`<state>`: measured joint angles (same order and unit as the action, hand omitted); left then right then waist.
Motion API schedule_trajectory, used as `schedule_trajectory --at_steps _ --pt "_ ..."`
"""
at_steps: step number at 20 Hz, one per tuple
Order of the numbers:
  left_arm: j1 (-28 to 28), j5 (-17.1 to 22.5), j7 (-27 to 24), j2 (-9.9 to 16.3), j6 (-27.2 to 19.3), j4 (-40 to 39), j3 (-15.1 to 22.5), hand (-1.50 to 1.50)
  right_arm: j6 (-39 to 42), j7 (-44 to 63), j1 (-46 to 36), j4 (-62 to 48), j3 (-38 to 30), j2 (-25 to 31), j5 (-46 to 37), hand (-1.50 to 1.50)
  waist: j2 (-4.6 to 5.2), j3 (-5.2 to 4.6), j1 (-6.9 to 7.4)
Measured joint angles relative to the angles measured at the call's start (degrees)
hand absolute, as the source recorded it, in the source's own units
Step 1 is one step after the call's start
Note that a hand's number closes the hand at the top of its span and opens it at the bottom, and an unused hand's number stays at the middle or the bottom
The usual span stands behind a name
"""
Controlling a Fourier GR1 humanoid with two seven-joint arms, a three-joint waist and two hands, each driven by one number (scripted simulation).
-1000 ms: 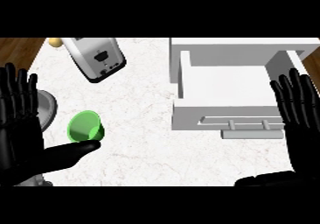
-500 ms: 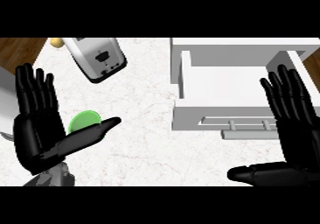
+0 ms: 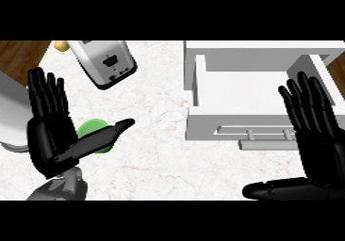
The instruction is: Pick up the cup, place it into the drawer and close the drawer
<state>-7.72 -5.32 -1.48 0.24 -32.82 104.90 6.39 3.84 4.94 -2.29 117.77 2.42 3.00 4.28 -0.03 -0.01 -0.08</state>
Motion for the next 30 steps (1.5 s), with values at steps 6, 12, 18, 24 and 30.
schedule_trajectory --at_steps 6,12,18,24,30 --pt "-0.3 0.1 0.6 0.0 -1.1 -1.5 -0.7 -1.5 0.7 -0.5 -1.1 -0.8 -1.5 0.4 0.6 -1.5 0.0 0.01 0.04" --pt "3.2 2.1 -1.8 -0.1 -2.8 -3.4 0.8 -1.5 0.6 0.9 -2.5 -1.0 -2.7 0.7 1.3 -1.5 0.01 0.02 0.05" --pt "6.6 5.9 -5.8 0.2 -1.5 -6.2 -1.3 -1.5 1.0 1.3 -3.1 -1.0 -3.8 1.2 2.2 -1.5 0.0 -0.01 0.09" --pt "8.2 8.9 -11.4 0.0 -2.2 -11.8 -2.8 -1.5 1.3 2.5 -2.7 0.3 -4.0 1.3 2.8 -1.5 0.01 -0.01 0.05" --pt "9.5 12.1 -16.8 0.0 0.8 -17.2 -5.5 -1.5 1.6 3.6 -2.8 1.3 -4.2 1.6 3.0 -1.5 0.02 0.0 0.07"
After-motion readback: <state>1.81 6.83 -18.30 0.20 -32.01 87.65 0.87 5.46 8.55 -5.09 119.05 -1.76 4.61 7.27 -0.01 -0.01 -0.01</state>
